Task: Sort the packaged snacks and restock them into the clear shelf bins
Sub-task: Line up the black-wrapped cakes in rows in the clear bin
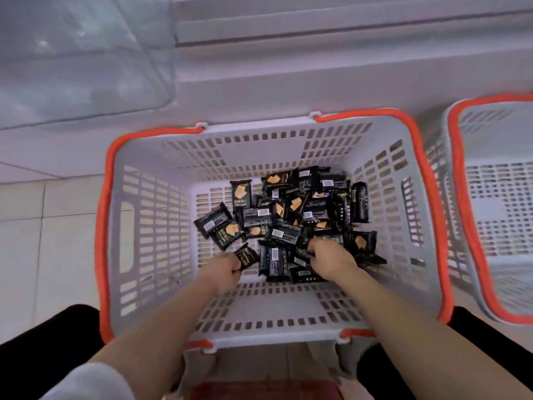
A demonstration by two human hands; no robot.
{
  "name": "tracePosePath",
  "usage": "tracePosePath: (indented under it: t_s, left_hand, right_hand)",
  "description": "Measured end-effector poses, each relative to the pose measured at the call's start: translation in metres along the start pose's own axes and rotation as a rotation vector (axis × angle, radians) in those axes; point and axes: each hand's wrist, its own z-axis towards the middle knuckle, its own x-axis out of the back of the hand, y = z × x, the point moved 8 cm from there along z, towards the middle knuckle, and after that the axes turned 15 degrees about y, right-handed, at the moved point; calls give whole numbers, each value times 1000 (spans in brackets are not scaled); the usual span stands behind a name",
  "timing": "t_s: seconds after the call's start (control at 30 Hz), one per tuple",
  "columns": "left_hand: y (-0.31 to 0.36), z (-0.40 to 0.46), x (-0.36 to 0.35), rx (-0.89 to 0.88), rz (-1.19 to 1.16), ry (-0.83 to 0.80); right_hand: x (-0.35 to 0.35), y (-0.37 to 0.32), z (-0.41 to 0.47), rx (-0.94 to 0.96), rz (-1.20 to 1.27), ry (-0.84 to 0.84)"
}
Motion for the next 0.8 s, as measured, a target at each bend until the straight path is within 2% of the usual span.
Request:
tracePosePath:
  t_s: [0.1,0.17,0.27,0.37,0.47,0.57,0.67,0.73,0.8]
  left_hand:
    - [-4,14,1,48,13,61]
    - [-3,23,-7,74,39,35]
    - [1,24,-17,142,83,45]
    - [6,26,-25,153,162,50]
    - [11,27,-30,160,160,33]
    - [15,25,-25,171,-13,46]
    - [16,23,-6,183,-225,110]
    - [12,20,11,287,-465,190]
    - [8,15,22,434,-753,226]
  right_hand:
    - [12,9,-1,-121,465,29]
    - [18,11,-7,-198,763,12]
    - [14,5,-23,-295,1135,-145]
    - [6,-1,-34,-420,1435,-268]
    - [3,-6,-36,-534,1674,-294]
    - [-3,-10,-37,-613,1726,-349]
    - [-1,-28,-43,-549,1893,-523]
    - [6,-42,-51,-443,2029,-636]
    - [12,-49,-58,-403,2087,-649]
